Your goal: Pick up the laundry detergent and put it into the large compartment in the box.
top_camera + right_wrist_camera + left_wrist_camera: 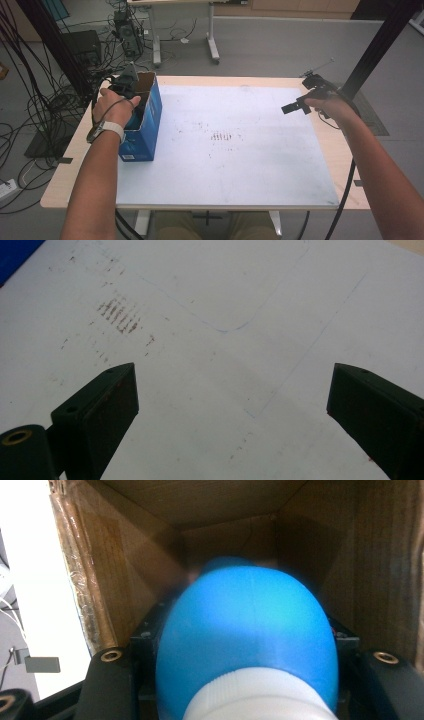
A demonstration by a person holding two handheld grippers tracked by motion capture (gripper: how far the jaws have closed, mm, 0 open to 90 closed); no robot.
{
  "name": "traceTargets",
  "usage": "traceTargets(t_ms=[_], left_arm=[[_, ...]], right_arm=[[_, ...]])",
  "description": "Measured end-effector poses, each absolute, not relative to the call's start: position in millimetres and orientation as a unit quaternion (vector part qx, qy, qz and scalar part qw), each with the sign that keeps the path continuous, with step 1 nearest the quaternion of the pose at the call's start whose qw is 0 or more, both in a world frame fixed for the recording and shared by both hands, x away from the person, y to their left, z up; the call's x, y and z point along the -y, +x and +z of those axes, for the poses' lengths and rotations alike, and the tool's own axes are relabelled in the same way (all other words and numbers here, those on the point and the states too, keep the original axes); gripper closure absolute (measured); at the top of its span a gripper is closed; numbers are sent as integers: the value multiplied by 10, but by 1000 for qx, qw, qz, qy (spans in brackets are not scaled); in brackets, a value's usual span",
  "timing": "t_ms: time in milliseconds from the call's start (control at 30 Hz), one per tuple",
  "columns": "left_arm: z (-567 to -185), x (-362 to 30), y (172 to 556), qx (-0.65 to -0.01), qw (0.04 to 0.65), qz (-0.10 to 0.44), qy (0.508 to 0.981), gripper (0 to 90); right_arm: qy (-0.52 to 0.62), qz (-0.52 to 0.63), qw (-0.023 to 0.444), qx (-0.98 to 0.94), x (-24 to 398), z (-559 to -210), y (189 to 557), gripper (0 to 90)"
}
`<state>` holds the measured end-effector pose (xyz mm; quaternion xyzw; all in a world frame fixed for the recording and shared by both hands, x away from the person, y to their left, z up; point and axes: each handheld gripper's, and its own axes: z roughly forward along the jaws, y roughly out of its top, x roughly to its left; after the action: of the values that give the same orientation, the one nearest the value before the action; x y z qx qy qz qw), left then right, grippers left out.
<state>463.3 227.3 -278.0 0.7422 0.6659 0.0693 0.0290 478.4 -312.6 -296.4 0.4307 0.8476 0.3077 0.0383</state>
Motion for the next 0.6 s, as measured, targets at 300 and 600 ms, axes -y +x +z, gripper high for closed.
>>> traceTargets(t_ms=[300,600], left_arm=[[-2783,-2276,4635,-664,31,70,743,388],[-2784,-2269,4639,-662,34,69,745,386]], right_arm=[[431,307,38,-848,3127,-2966,4785,62],[430,307,38,-848,3125,-2969,4787,62]])
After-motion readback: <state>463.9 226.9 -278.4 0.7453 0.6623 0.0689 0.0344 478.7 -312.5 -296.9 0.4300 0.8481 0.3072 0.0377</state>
